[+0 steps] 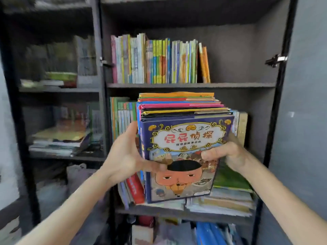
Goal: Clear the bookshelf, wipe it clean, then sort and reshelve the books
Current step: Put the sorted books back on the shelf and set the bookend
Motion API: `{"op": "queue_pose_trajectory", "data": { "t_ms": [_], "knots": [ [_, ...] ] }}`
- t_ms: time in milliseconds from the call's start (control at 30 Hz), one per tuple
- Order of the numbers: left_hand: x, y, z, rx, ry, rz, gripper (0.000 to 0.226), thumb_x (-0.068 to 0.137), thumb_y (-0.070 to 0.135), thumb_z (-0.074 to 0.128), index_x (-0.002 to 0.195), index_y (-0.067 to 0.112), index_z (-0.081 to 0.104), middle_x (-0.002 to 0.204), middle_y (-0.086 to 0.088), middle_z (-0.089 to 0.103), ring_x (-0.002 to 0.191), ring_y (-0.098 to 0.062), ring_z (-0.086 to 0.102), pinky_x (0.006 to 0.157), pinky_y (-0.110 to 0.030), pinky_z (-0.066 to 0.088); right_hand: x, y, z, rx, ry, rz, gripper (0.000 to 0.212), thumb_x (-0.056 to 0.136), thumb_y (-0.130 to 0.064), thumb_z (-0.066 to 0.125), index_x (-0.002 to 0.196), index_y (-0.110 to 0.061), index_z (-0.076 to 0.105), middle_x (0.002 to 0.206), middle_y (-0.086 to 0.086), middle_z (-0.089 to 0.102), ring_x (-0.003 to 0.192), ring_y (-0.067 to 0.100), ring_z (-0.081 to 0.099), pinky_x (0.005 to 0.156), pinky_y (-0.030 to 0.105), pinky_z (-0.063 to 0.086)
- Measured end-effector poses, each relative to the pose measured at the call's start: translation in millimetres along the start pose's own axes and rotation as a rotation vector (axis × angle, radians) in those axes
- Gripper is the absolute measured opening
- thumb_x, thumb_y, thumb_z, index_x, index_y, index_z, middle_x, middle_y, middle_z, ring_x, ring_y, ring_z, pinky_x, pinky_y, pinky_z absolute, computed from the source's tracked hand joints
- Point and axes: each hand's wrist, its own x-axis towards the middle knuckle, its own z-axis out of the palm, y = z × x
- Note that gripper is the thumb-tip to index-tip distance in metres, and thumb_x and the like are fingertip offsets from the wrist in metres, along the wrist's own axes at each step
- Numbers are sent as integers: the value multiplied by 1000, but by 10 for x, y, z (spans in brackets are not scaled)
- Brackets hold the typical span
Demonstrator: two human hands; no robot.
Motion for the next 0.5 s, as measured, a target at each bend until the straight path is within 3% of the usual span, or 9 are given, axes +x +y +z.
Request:
{"op": "queue_pose_trajectory", "data": {
  "t_ms": [100,200,267,333,433,500],
  "knots": [
    [501,257,317,-20,30,59,96,26,45,87,114,31,53,104,17,70,95,-4,67,89,-39,52,253,-151,-579,84,45,-62,73,18,-38,95,88,-26,78,93,3,75,90,22,72,70,31,58],
    [1095,609,543,-25,74,153,94,26,49,85,112,32,53,98,25,69,87,6,64,78,-22,50,577,-485,-1081,108,67,-154,72,10,-39,94,79,-27,79,86,2,76,81,20,73,62,28,58],
    [1418,804,599,-29,74,184,88,32,41,92,110,30,53,94,25,69,83,10,63,67,-8,45,765,-653,-1317,130,61,-190,72,7,-38,93,76,-24,80,81,2,75,75,19,73,58,26,57],
    [1819,995,661,-23,87,207,78,42,33,95,107,26,53,90,21,70,79,7,64,63,-8,45,1014,-787,-1601,115,90,-211,73,6,-38,92,76,-20,80,81,3,75,72,20,73,57,26,56],
    [2398,1219,746,-28,84,252,67,49,32,92,104,23,54,90,13,71,79,-2,68,69,-20,49,1435,-925,-2010,121,156,-229,75,7,-36,92,78,-13,79,83,6,75,72,23,73,57,29,57],
    [2757,1297,803,-49,88,284,58,53,32,90,98,24,54,87,13,70,78,-4,68,69,-20,50,1684,-1002,-2202,146,194,-261,81,9,-33,92,85,-9,77,84,8,75,72,25,72,56,30,57]
  ]
}}
